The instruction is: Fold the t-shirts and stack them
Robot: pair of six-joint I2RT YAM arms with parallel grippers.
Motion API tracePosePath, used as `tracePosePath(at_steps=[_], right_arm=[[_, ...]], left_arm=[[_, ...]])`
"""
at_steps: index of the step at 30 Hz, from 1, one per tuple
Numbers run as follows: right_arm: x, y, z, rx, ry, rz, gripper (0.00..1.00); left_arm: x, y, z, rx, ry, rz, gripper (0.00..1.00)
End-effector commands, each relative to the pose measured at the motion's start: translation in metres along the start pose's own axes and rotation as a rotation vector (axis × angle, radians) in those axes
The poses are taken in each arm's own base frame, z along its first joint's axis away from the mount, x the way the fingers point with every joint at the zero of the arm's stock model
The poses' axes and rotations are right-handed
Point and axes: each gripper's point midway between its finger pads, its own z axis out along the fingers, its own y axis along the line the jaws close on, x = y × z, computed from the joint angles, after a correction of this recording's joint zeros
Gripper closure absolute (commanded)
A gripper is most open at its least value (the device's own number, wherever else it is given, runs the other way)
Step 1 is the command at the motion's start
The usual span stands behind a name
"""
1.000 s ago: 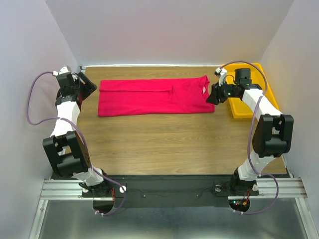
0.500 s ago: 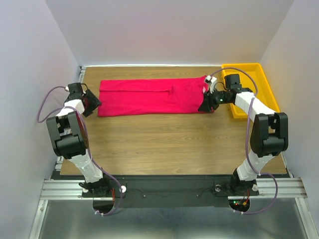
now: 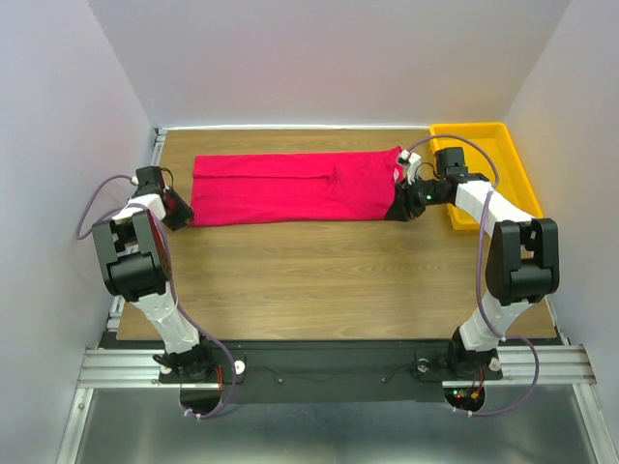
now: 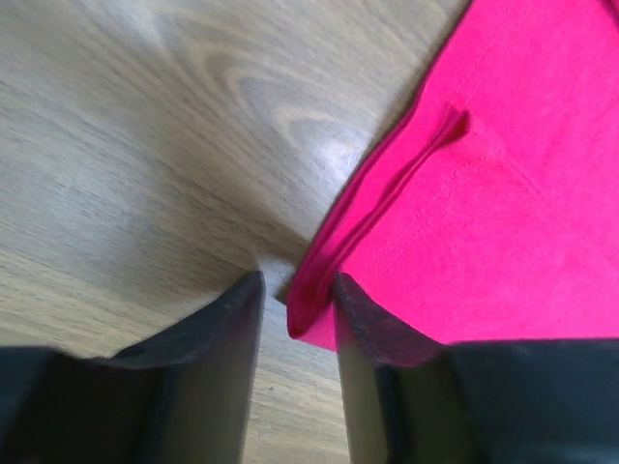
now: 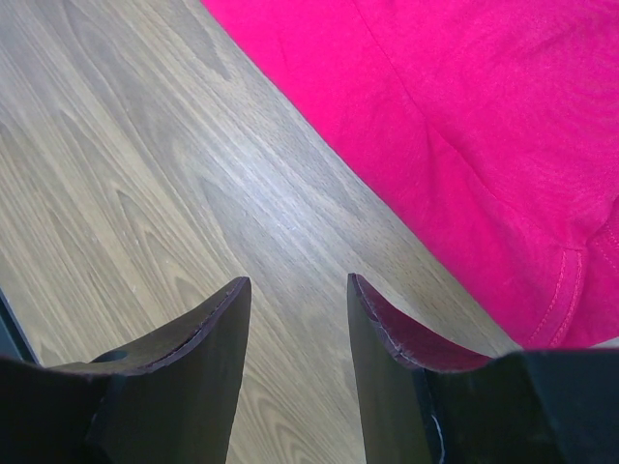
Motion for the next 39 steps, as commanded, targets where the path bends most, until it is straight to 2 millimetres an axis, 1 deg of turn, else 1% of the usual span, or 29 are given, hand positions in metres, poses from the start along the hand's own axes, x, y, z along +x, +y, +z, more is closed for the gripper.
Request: tracePosePath(at_steps=[1,3,4,5,6,7,8,9,10,11,12,15,17,21,22,26,27,29,32,33,34,35,37,39], right_arm=[[-0.020,0.002,-0.012,0.029,-0.060,-0.053,0.50],[-0.021,0.003,-0.013,0.030,-0.063,-0.059,0.50],[-0.022,0.004,-0.014,0.030,-0.064,-0.064,0.50],[-0.022,0.004,-0.015,0.033,-0.067,-0.065,0.50],[-0.023,0.004,-0.016,0.033,-0.069,-0.068,0.50],[-0.023,0.005,-0.017,0.032,-0.070,-0.069,0.50],[-0.023,0.006,-0.017,0.033,-0.071,-0.072,0.50],[-0.025,0.007,-0.018,0.035,-0.074,-0.077,0.50],[-0.024,0.006,-0.020,0.042,-0.075,-0.080,0.50],[-0.025,0.005,-0.021,0.045,-0.077,-0.081,0.50],[-0.026,0.006,-0.022,0.048,-0.079,-0.084,0.50],[-0.028,0.006,-0.025,0.054,-0.084,-0.089,0.50],[-0.028,0.007,-0.026,0.056,-0.087,-0.092,0.50],[-0.028,0.006,-0.028,0.063,-0.089,-0.096,0.50],[-0.027,0.005,-0.029,0.065,-0.087,-0.096,0.50],[-0.024,0.003,-0.027,0.070,-0.079,-0.088,0.50],[-0.023,0.001,-0.027,0.075,-0.076,-0.085,0.50],[-0.022,-0.002,-0.026,0.092,-0.069,-0.072,0.50],[-0.023,-0.005,-0.026,0.100,-0.066,-0.061,0.50],[-0.022,-0.006,-0.026,0.105,-0.065,-0.054,0.50],[-0.023,-0.006,-0.026,0.107,-0.066,-0.050,0.50],[-0.024,-0.007,-0.026,0.109,-0.067,-0.045,0.50],[-0.024,-0.006,-0.026,0.109,-0.067,-0.044,0.50],[-0.024,-0.007,-0.026,0.110,-0.067,-0.039,0.50]], left_arm=[[0.035,0.010,0.001,-0.013,0.104,0.003,0.64],[0.043,0.011,0.000,-0.009,0.123,-0.003,0.68],[0.051,0.012,-0.001,-0.003,0.141,-0.007,0.73],[0.054,0.013,-0.001,-0.001,0.146,-0.009,0.76],[0.062,0.016,-0.002,-0.006,0.163,-0.019,0.78],[0.065,0.014,-0.004,0.003,0.168,-0.019,0.84],[0.069,0.013,-0.006,0.017,0.178,-0.026,0.87],[0.079,0.016,-0.008,0.016,0.196,-0.035,0.88],[0.079,0.008,-0.015,0.050,0.191,-0.047,0.91],[0.082,0.006,-0.018,0.064,0.196,-0.055,0.92],[0.088,0.007,-0.024,0.072,0.201,-0.065,0.94],[0.096,0.006,-0.034,0.087,0.210,-0.085,0.96],[0.103,0.008,-0.042,0.088,0.209,-0.097,0.99],[0.115,0.010,-0.063,0.090,0.220,-0.117,1.00],[0.113,0.008,-0.071,0.099,0.203,-0.118,1.00],[0.127,0.007,-0.097,0.128,0.210,-0.136,1.00],[0.133,0.009,-0.103,0.122,0.226,-0.144,1.00],[0.143,0.006,-0.117,0.152,0.228,-0.151,1.00],[0.165,0.008,-0.135,0.182,0.254,-0.169,1.00],[0.174,0.012,-0.140,0.170,0.275,-0.172,1.00],[0.175,0.014,-0.146,0.163,0.266,-0.162,1.00],[0.180,0.017,-0.148,0.157,0.273,-0.130,1.00],[0.188,0.021,-0.149,0.146,0.279,-0.127,1.00],[0.192,0.021,-0.148,0.155,0.284,-0.130,0.99]])
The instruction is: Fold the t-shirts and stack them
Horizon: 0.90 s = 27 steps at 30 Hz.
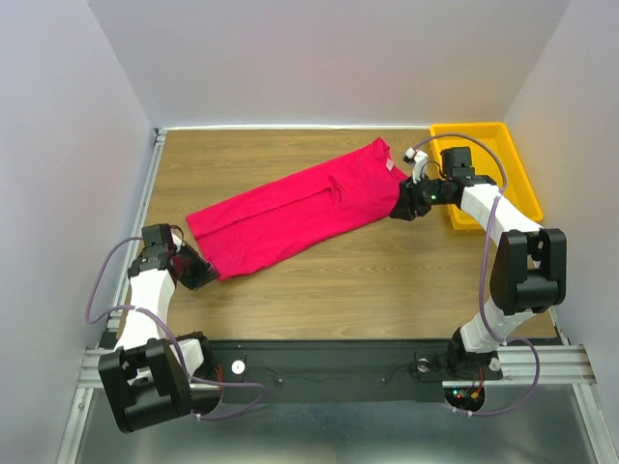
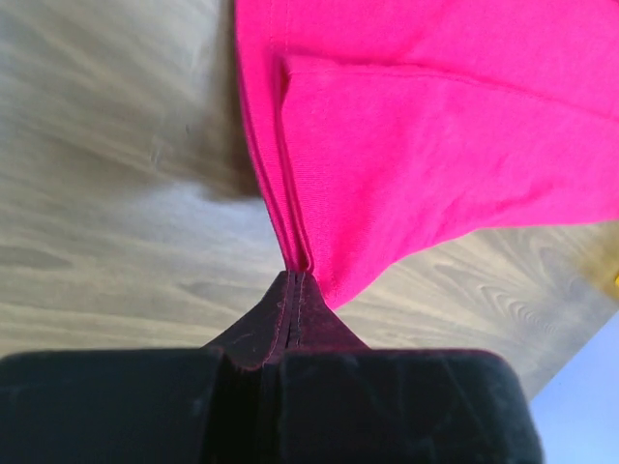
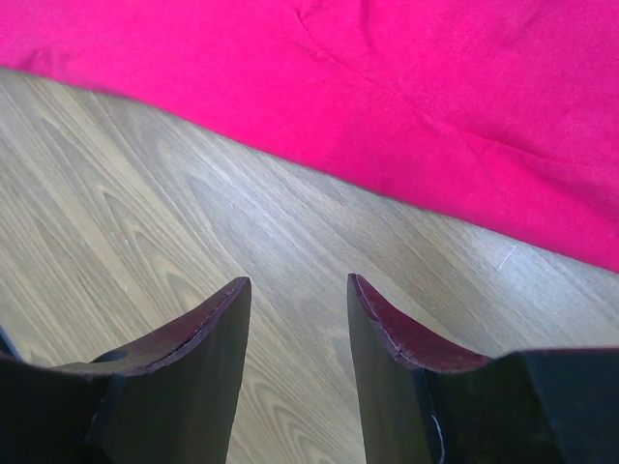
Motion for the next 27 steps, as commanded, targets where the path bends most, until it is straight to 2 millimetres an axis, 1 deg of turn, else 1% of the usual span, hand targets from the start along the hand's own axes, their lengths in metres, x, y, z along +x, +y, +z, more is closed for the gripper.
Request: tracePosePath(at_steps=[1,2,3,4,5,6,7,8,9,10,11,12,15,16,17,18,19,20,21,22,23,24,25,26,27], right_arm=[[-0.019,-0.006,-0.008,0.034,-0.049,-0.027,0.49],[-0.019,-0.006,-0.008,0.036,-0.050,-0.029,0.49],[-0.019,-0.007,-0.009,0.040,-0.050,-0.026,0.49],[-0.020,-0.007,-0.009,0.041,-0.050,-0.028,0.49],[-0.020,-0.008,-0.009,0.044,-0.050,-0.027,0.49],[-0.020,-0.008,-0.009,0.045,-0.050,-0.027,0.49],[-0.022,-0.009,-0.010,0.049,-0.053,-0.029,0.49],[-0.022,-0.010,-0.011,0.055,-0.053,-0.026,0.49],[-0.024,-0.011,-0.011,0.059,-0.055,-0.029,0.49],[-0.024,-0.013,-0.013,0.068,-0.057,-0.024,0.49],[-0.025,-0.014,-0.014,0.072,-0.060,-0.024,0.48],[-0.029,-0.017,-0.018,0.082,-0.070,-0.024,0.48],[-0.037,-0.017,-0.023,0.076,-0.094,-0.028,0.48],[-0.040,-0.023,-0.029,0.084,-0.110,-0.016,0.48],[-0.045,-0.025,-0.036,0.073,-0.132,-0.008,0.48],[-0.047,-0.026,-0.038,0.066,-0.143,-0.004,0.48],[-0.048,-0.026,-0.043,0.051,-0.159,-0.004,0.48],[-0.048,-0.027,-0.044,0.046,-0.164,-0.005,0.48],[-0.048,-0.025,-0.045,0.040,-0.166,-0.011,0.48],[-0.047,-0.024,-0.046,0.031,-0.172,-0.014,0.47],[-0.047,-0.022,-0.047,0.027,-0.175,-0.023,0.47],[-0.044,-0.021,-0.046,0.016,-0.173,-0.019,0.47],[-0.044,-0.019,-0.047,0.009,-0.178,-0.020,0.47],[-0.042,-0.019,-0.046,0.007,-0.175,-0.015,0.47],[-0.040,-0.019,-0.046,0.006,-0.174,-0.009,0.47]], left_arm=[[0.022,0.008,-0.005,-0.016,0.060,-0.001,0.98],[0.017,0.009,-0.007,-0.037,0.044,0.003,0.81],[0.016,0.010,-0.012,-0.055,0.046,0.006,0.72],[0.002,-0.001,-0.021,-0.049,0.002,0.028,0.65],[-0.008,-0.001,-0.026,-0.079,-0.041,0.041,0.54],[-0.014,-0.005,-0.032,-0.084,-0.062,0.049,0.50],[-0.016,-0.009,-0.037,-0.085,-0.070,0.063,0.50],[-0.028,-0.020,-0.047,-0.068,-0.115,0.082,0.45],[-0.035,-0.023,-0.053,-0.074,-0.148,0.093,0.41],[-0.046,-0.031,-0.065,-0.058,-0.201,0.119,0.39],[-0.051,-0.037,-0.070,-0.041,-0.226,0.143,0.38],[-0.062,-0.052,-0.078,0.018,-0.287,0.188,0.38],[-0.076,-0.094,-0.089,0.204,-0.376,0.311,0.34],[-0.093,-0.122,-0.098,0.311,-0.472,0.366,0.34],[-0.096,-0.138,-0.092,0.360,-0.469,0.390,0.34],[-0.092,-0.173,-0.092,0.464,-0.478,0.486,0.34],[-0.100,-0.195,-0.074,0.460,-0.441,0.538,0.34],[-0.083,-0.223,-0.062,0.493,-0.393,0.686,0.34],[-0.080,-0.237,-0.049,0.486,-0.354,0.761,0.34],[-0.093,-0.268,-0.029,0.482,-0.327,0.832,0.34],[-0.090,-0.284,-0.017,0.491,-0.292,0.906,0.33],[-0.084,-0.290,-0.002,0.461,-0.254,1.033,0.33],[-0.094,-0.317,0.016,0.469,-0.245,1.098,0.33],[-0.096,-0.326,0.029,0.461,-0.233,1.161,0.33],[-0.094,-0.326,0.042,0.437,-0.189,1.198,0.34]])
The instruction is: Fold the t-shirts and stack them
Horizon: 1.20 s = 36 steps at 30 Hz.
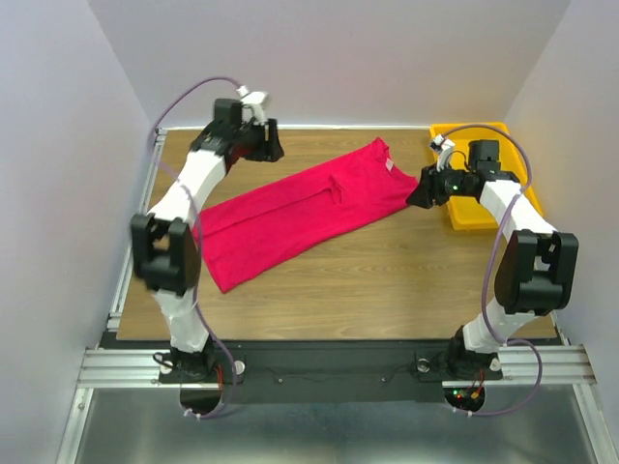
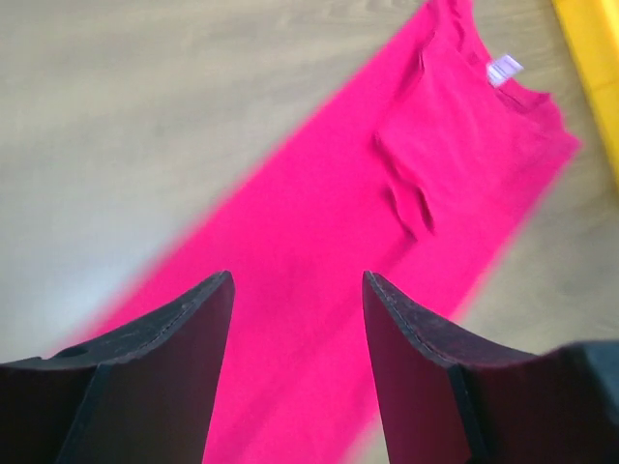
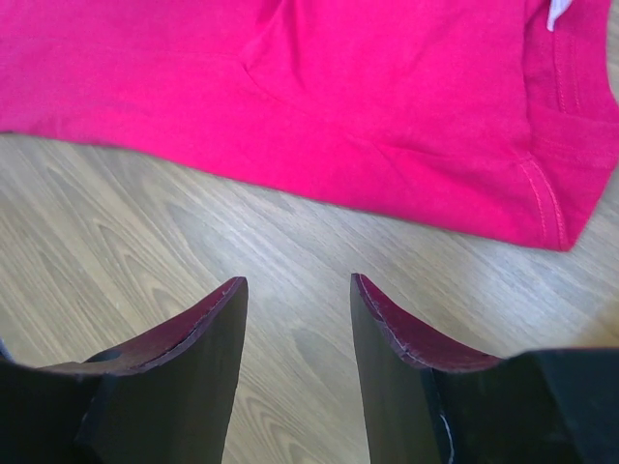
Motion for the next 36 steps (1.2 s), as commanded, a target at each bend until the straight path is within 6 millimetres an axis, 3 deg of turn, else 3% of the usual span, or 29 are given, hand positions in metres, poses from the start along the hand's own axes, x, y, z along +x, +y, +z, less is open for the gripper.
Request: tracePosePath(at_steps=[1,4,5,8,13,22,31,36], right_arm=[[-0.016,0.015,-0.008,-0.045,-0.059,-0.056,0.47],[-0.010,0.010,-0.007,-0.021,-0.045,-0.050,0.47],[-0.010,0.009,-0.007,-0.017,-0.043,-0.050,0.47],[-0.006,0.004,-0.005,-0.010,-0.033,-0.031,0.47],[-0.001,0.001,-0.003,-0.009,-0.025,-0.018,0.47],[0.009,-0.001,-0.003,-0.017,-0.017,-0.001,0.47],[0.013,0.001,-0.002,-0.029,-0.015,0.003,0.47],[0.013,0.000,-0.002,-0.029,-0.018,0.006,0.47]], left_arm=[[-0.009,-0.005,0.071,0.088,0.103,0.347,0.33],[-0.013,-0.010,0.104,0.155,0.091,0.326,0.33],[-0.014,-0.019,0.123,0.174,0.082,0.363,0.33],[-0.013,-0.030,0.152,0.185,0.072,0.416,0.33],[0.010,-0.011,0.181,0.153,0.122,0.430,0.33],[0.046,0.003,0.200,0.148,0.197,0.422,0.35],[0.060,0.021,0.214,0.085,0.220,0.408,0.37],[0.069,0.025,0.213,0.088,0.245,0.391,0.44]])
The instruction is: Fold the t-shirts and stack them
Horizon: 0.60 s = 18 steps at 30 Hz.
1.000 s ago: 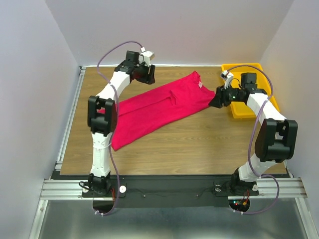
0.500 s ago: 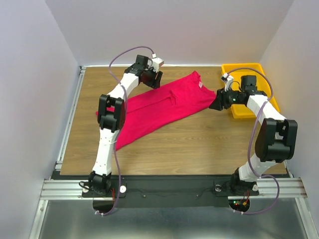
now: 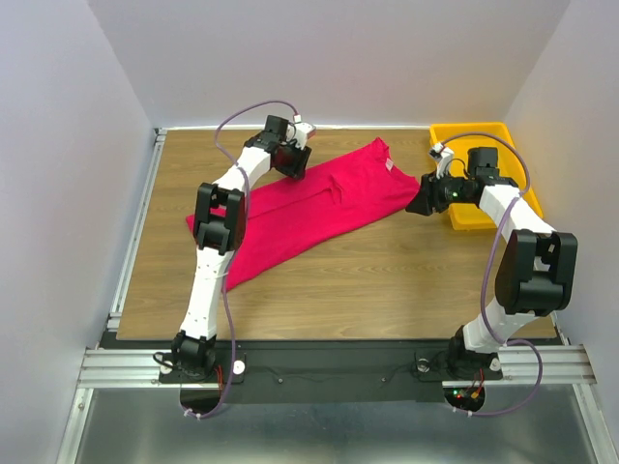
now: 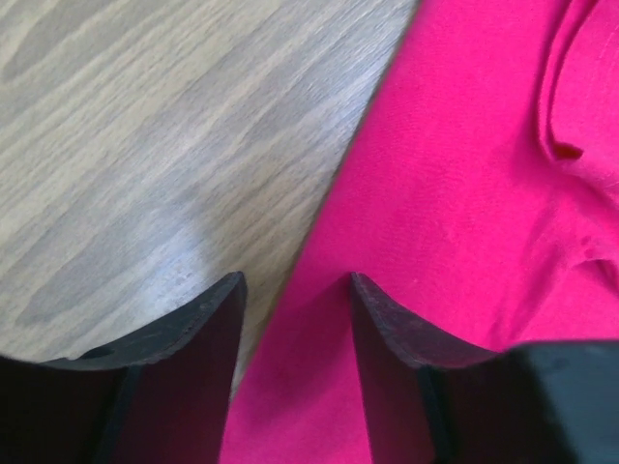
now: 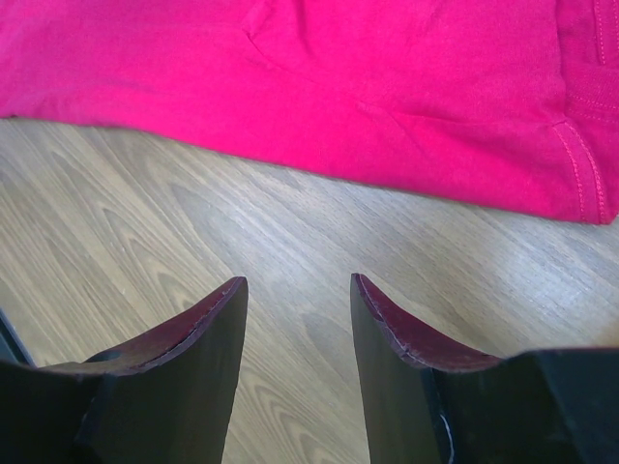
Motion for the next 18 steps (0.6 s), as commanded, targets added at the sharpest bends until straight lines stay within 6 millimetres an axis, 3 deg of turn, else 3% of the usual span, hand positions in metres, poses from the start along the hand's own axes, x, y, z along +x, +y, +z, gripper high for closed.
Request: tracePosePath(at_steps=[1,7,12,13,14,18], right_arm=[[-0.008,-0.001,-0.003,-0.010,-0.036,-0.035,0.47],[-0.007,-0.003,-0.003,-0.010,-0.037,-0.027,0.47],[-0.006,-0.004,-0.002,-0.012,-0.034,-0.018,0.47],[-0.005,-0.004,-0.001,-0.012,-0.033,-0.017,0.47],[-0.005,-0.005,-0.001,-0.011,-0.032,-0.018,0.47],[-0.003,-0.006,0.000,-0.009,-0.028,-0.014,0.47]], left_arm=[[-0.022,0.004,-0.014,-0.013,-0.051,0.014,0.46],[-0.006,-0.003,-0.015,0.035,-0.018,-0.009,0.57],[0.003,-0.008,-0.017,0.056,0.004,-0.023,0.76],[0.003,-0.006,-0.018,0.051,0.004,-0.026,0.82],[0.005,-0.002,-0.019,0.037,0.008,-0.033,0.96],[0.006,0.021,-0.028,-0.025,0.005,-0.087,1.00]])
